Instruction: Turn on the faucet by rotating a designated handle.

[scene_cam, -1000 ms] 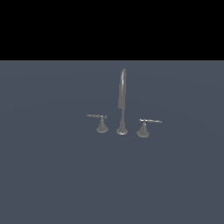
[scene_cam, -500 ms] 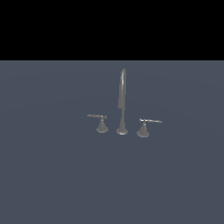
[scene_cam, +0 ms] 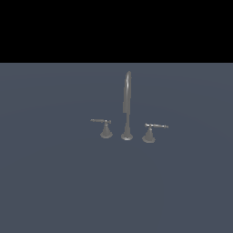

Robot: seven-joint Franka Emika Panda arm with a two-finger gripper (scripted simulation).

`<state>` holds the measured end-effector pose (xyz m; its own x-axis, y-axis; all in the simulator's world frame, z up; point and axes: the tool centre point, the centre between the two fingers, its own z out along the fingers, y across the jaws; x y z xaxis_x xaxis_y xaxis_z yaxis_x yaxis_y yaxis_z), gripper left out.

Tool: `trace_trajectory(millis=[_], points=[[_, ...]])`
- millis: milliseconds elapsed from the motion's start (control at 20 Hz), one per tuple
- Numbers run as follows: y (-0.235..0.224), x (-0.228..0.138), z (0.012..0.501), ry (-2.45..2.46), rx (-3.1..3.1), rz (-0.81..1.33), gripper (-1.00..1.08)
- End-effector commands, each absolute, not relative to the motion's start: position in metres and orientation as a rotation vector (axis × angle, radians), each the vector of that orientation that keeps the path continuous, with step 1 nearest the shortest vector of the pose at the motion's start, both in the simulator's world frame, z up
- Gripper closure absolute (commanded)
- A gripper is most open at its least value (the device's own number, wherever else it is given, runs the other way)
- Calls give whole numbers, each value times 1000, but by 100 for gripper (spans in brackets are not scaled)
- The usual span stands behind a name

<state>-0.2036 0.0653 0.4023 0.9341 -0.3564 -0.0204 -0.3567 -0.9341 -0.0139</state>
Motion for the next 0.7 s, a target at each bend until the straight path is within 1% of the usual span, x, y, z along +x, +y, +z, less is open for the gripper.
trace_trajectory(millis=[0,650], points=[[73,-196,388,655,-3054,27,108],[105,-148,317,1085,-2929,24,108]])
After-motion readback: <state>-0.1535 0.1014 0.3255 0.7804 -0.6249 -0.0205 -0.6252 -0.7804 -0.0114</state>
